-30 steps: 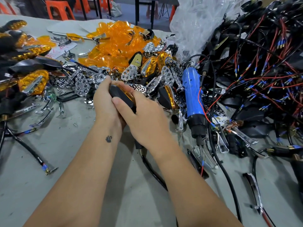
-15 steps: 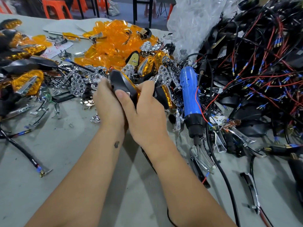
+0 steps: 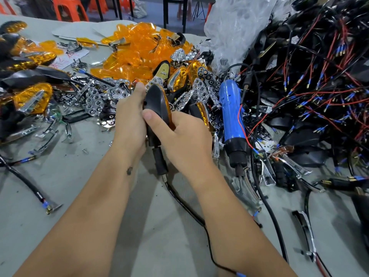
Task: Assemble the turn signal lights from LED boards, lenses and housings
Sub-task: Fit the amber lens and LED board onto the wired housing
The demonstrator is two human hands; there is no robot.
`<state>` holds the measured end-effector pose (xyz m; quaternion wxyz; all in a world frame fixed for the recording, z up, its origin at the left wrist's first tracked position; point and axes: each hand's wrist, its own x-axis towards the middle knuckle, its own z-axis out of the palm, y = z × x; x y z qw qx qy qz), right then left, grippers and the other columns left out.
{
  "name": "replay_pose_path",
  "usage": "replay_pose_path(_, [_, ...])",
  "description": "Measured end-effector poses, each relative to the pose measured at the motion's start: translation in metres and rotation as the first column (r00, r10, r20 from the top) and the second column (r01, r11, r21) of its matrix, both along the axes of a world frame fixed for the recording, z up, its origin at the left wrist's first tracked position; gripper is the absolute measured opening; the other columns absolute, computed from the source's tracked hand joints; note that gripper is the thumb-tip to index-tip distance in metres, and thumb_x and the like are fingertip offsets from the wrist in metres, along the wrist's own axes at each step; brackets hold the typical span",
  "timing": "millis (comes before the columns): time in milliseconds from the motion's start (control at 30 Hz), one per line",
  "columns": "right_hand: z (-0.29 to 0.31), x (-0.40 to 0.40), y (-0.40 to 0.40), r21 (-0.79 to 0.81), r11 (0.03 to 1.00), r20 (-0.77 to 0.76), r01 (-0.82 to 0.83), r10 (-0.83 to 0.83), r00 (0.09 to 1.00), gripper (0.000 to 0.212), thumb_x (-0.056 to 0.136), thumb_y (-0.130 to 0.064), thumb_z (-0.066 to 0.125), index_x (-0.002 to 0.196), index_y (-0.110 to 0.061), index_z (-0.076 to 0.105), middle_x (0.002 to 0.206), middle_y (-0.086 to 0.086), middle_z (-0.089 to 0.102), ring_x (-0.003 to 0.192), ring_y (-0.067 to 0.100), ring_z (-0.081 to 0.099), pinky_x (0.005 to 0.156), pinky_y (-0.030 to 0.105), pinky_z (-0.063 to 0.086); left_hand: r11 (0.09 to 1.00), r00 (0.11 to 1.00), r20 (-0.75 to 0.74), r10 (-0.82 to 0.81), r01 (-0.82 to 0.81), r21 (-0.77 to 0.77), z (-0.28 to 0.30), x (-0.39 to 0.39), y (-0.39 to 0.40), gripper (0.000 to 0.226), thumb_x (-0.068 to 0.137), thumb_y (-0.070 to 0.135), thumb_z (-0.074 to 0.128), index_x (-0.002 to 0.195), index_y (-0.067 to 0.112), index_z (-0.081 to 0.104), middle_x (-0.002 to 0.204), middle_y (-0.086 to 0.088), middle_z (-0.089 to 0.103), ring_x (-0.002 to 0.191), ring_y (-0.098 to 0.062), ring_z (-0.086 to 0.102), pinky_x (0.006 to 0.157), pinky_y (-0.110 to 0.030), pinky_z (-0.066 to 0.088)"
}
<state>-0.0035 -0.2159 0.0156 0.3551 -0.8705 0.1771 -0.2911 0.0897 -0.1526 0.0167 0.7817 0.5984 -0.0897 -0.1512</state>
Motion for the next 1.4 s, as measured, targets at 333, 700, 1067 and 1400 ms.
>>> replay_pose_path(333, [-0.008,0.0,-0.007,0.115,0.989,0.028,-0.091,0.089,0.996,0.059,0.091,-0.066,0.044,0.058,-0.02,0.027,0.047,-0.007,0.031,0.049,0.015,0.03,0.053,0.033,0.024,0.969,0.965,0.11,0.237,-0.244,0.049,0.0,-0.011,-0.004,0.047,0.101,0.036,0.044,0.056,0.024,0.041,0.061,-0.008,0.04,0.061,-0.022,0.035,0.06,-0.034,0.033])
replay_pose_path(700, [-0.015,0.009,-0.007,0.527,0.836,0.144,-0.152,0.088,0.986,0.037,0.105,-0.051,0.033,0.09,-0.035,0.062,0.081,-0.023,0.066,0.077,-0.007,0.059,0.072,0.019,0.045,0.996,0.986,0.161,0.04,-0.051,0.068,-0.003,-0.01,-0.012,0.037,0.102,0.028,0.043,0.067,0.029,0.056,0.066,0.016,0.056,0.061,0.0,0.051,0.063,-0.021,0.042])
replay_pose_path(1067, [-0.011,0.01,-0.011,0.624,0.774,0.147,-0.105,0.016,0.989,0.045,0.098,-0.063,0.03,0.092,-0.049,0.072,0.085,-0.018,0.074,0.077,-0.001,0.068,0.068,0.02,0.051,0.889,0.929,-0.025,-0.37,0.347,-0.3,-0.001,-0.004,0.001,0.042,0.101,0.043,0.045,0.088,0.018,0.077,0.091,-0.005,0.073,0.08,-0.018,0.07,0.068,-0.029,0.058])
replay_pose_path(1400, [-0.015,0.005,-0.01,0.138,0.988,0.032,-0.066,0.063,0.998,0.046,0.093,-0.064,0.044,0.13,-0.037,0.052,0.099,-0.013,0.069,0.095,0.008,0.064,0.084,0.038,0.053,0.89,0.943,-0.079,-0.323,0.274,-0.364,0.001,-0.008,-0.002,0.024,0.096,0.033,0.05,0.093,0.01,0.056,0.084,-0.007,0.07,0.079,-0.02,0.067,0.076,-0.033,0.059])
